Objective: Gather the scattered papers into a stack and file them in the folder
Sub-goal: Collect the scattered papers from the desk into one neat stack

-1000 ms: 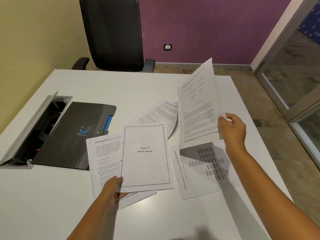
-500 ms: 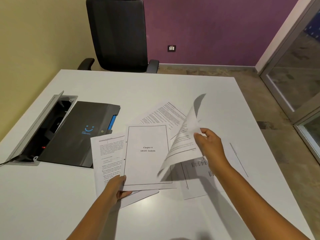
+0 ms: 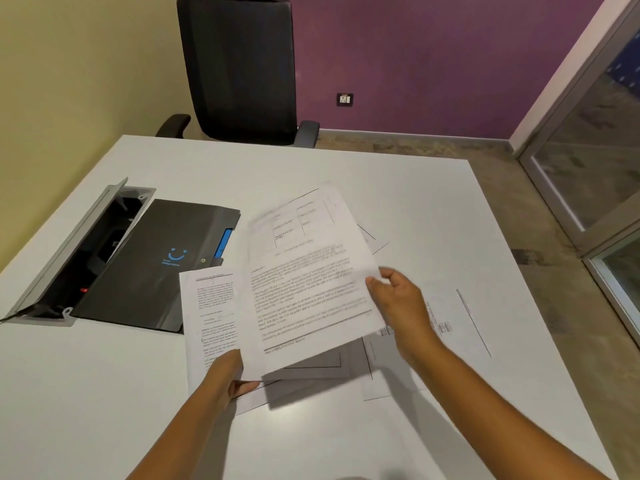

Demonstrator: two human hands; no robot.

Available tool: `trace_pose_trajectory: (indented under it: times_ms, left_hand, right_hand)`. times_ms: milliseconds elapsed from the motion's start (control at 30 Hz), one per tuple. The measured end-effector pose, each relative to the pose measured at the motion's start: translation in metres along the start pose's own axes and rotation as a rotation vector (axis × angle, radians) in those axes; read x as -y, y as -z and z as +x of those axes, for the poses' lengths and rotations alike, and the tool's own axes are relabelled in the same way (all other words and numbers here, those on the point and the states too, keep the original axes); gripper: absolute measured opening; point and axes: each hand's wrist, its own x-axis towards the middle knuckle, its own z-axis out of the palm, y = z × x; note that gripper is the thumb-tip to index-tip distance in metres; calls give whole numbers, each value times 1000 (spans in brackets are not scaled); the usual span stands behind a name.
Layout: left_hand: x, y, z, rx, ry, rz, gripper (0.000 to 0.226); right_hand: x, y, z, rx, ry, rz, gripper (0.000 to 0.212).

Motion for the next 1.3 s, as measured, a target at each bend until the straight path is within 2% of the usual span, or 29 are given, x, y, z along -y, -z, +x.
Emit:
trace_pose_trajectory:
  times_ms: [67, 200, 267, 367, 467, 567, 667, 767, 833, 933, 1133, 1300]
  left_hand:
    - [2, 2, 2, 29, -22, -49, 19]
    - [5, 5, 2, 75, -56, -119, 8]
    - [6, 5, 4, 92, -75, -111, 8]
    - [10, 8, 6, 225, -114, -27, 14]
    - [13, 6, 7, 276, -148, 51, 19]
    - [12, 2, 6, 229, -211, 97, 21]
    - [7, 0, 3, 224, -277, 90, 24]
    - [-2, -1, -2, 269, -349, 105, 25]
    - [-9, -5, -6, 290, -413, 164, 23]
    - [-19, -16, -14, 295, -501, 216, 18]
    - [-39, -43, -32, 256, -645, 209, 26]
    - [-49, -55, -44, 230, -737, 176, 31]
  right_hand:
    - [-30, -6, -1, -59, -115, -60, 22]
    - [-73, -14, -1, -76, -252, -136, 22]
    - [-85, -16, 1, -48, -332, -169, 29]
    - [-95, -20, 0, 44, -464, -165, 35]
    - [-98, -24, -2, 113, -512, -117, 35]
    - [-96, -23, -1, 135, -449, -170, 34]
    - [-92, -12, 3, 46, -323, -168, 30]
    - [-83, 1, 6, 14, -262, 41, 26]
    - [-73, 10, 10, 97, -224, 169, 29]
    - [-56, 20, 17, 204, -129, 75, 30]
    - [-22, 27, 20, 69, 101, 144, 28]
    - [-11, 31, 16, 117, 209, 68, 30]
